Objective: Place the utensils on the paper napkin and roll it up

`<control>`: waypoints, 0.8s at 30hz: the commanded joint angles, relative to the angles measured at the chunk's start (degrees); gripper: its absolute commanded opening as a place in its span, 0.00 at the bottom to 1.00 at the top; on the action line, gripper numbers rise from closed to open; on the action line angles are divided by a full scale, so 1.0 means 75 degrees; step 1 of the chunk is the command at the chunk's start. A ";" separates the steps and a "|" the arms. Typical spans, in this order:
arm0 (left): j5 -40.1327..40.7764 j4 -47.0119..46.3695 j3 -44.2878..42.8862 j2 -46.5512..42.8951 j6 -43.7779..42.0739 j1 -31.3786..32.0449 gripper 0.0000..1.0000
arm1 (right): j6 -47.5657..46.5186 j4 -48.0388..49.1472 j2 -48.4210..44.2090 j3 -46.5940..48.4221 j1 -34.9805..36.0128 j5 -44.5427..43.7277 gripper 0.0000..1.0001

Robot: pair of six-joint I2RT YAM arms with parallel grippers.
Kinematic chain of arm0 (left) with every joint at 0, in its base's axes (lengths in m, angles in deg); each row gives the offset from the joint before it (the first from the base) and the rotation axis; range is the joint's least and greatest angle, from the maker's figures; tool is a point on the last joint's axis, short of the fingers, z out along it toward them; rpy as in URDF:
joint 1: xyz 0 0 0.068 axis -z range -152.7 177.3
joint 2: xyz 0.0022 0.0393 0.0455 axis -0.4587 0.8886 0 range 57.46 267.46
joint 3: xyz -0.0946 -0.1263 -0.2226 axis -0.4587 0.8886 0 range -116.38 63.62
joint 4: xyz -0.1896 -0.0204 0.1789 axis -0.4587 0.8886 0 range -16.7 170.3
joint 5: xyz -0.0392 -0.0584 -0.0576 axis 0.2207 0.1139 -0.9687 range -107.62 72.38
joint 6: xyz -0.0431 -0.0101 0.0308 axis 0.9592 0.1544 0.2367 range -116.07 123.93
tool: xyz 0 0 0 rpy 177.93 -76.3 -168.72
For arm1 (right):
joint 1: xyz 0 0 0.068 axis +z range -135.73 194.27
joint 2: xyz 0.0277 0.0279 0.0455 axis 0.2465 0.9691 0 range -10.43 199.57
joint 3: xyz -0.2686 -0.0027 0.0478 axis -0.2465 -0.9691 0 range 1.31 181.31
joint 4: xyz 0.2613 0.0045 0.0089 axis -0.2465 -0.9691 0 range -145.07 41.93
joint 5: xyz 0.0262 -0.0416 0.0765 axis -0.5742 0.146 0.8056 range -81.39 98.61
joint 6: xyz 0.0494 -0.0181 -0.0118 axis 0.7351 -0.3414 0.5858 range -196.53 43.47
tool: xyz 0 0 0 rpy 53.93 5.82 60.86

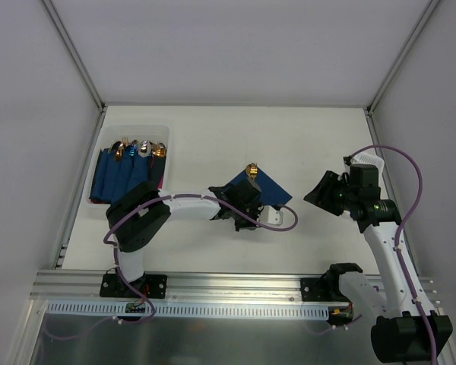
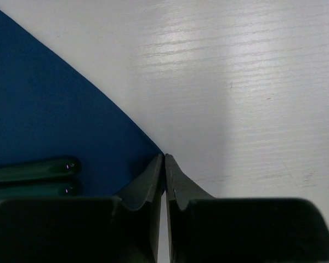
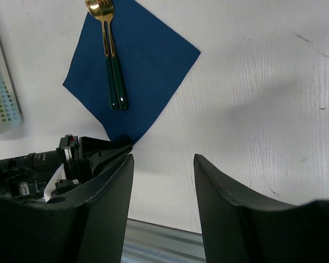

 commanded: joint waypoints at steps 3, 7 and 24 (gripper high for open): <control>-0.0220 0.0456 0.0013 -0.0031 0.0010 -0.0017 0.00 | -0.0201 -0.0002 -0.0087 0.0095 -0.0104 0.0226 0.50; -0.0197 0.0491 0.0235 -0.0300 0.0116 0.0123 0.00 | -0.0236 -0.0014 -0.0075 0.0084 -0.0151 0.0261 0.49; -0.0231 0.1030 0.0108 -0.0946 0.0773 0.0498 0.31 | -0.0365 -0.0014 -0.0052 -0.0033 -0.0197 0.0472 0.50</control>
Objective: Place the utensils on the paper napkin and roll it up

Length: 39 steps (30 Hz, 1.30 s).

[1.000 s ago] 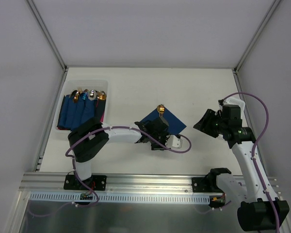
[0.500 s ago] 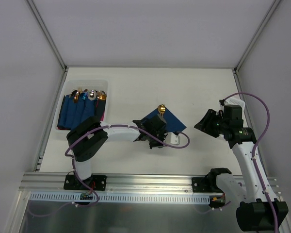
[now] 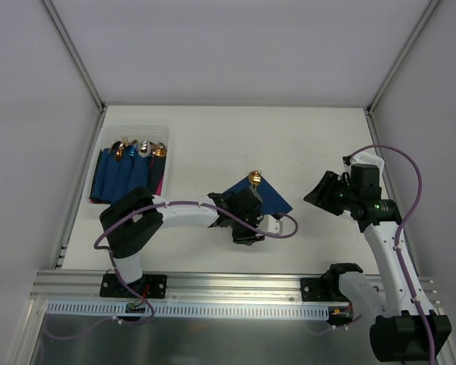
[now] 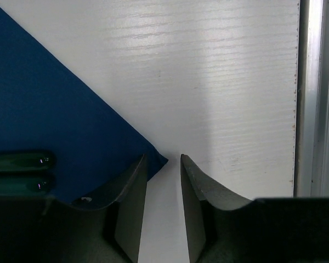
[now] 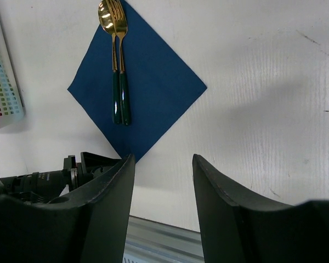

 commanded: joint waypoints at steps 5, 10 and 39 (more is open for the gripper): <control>-0.0264 0.0662 -0.0325 -0.0468 -0.0377 -0.0014 0.27 | -0.0169 -0.0025 -0.0081 -0.0080 -0.0075 0.0160 0.49; -0.0346 0.0768 -0.0290 -0.0316 -0.0506 -0.0014 0.23 | -0.0205 -0.0014 -0.0104 -0.0127 -0.0110 0.0172 0.50; 0.0087 0.0744 -0.0512 0.0387 -0.0553 0.0173 0.06 | -0.0357 -0.0002 0.0083 -0.0279 -0.0286 0.0348 0.49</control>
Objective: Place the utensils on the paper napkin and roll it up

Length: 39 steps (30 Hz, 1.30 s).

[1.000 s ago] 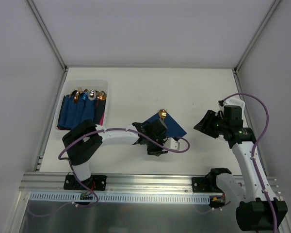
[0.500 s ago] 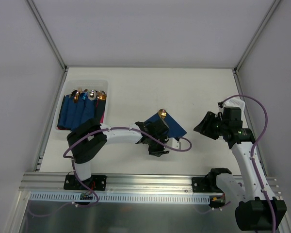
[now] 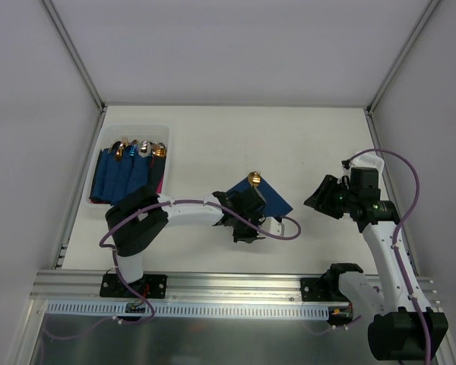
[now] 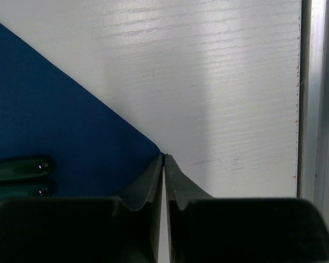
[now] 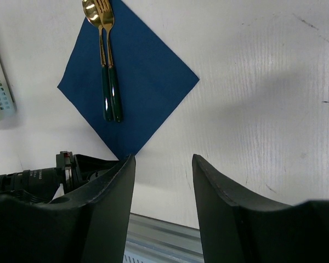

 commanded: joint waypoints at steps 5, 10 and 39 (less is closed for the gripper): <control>0.0231 0.0091 -0.0061 0.0097 -0.0066 0.0209 0.00 | -0.0258 0.0001 0.0022 -0.0011 -0.0085 0.0152 0.48; -0.0260 0.0185 -0.0037 -0.0372 0.0391 0.0209 0.00 | -0.0329 0.0013 -0.0025 -0.0082 -0.0108 0.0187 0.47; -0.1199 0.1017 -0.2463 0.0834 0.0146 -0.1595 0.00 | -0.0177 0.0797 0.0502 -0.1042 -0.0108 0.1533 0.28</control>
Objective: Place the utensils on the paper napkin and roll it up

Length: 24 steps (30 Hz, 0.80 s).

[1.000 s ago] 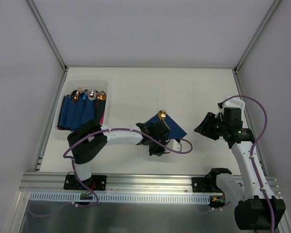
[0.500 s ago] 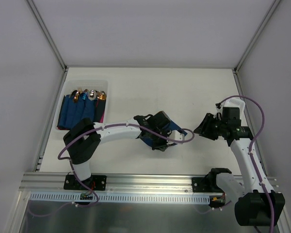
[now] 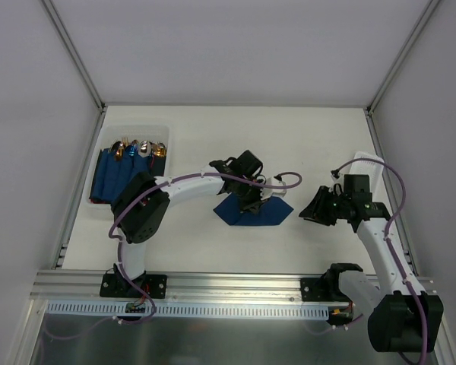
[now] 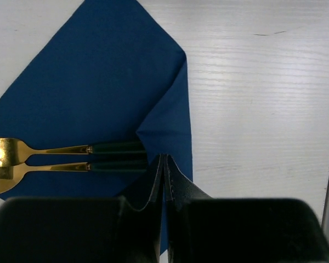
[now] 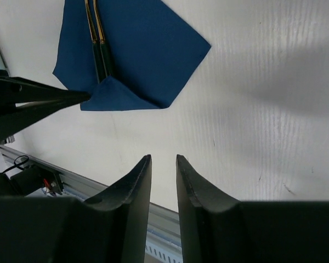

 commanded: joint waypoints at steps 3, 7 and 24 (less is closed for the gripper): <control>-0.0395 0.0175 -0.0411 0.0266 -0.0283 -0.0256 0.00 | 0.0317 0.0773 0.0089 -0.0431 0.0058 0.0857 0.22; -0.0430 0.0163 -0.0435 0.0407 -0.0342 -0.0373 0.00 | 0.0727 0.1591 0.0276 -0.0748 0.0303 0.1220 0.17; -0.0442 0.0163 -0.0775 0.0700 -0.0413 -0.0572 0.00 | 0.2204 0.4594 0.2161 -0.1347 0.1815 0.1350 0.03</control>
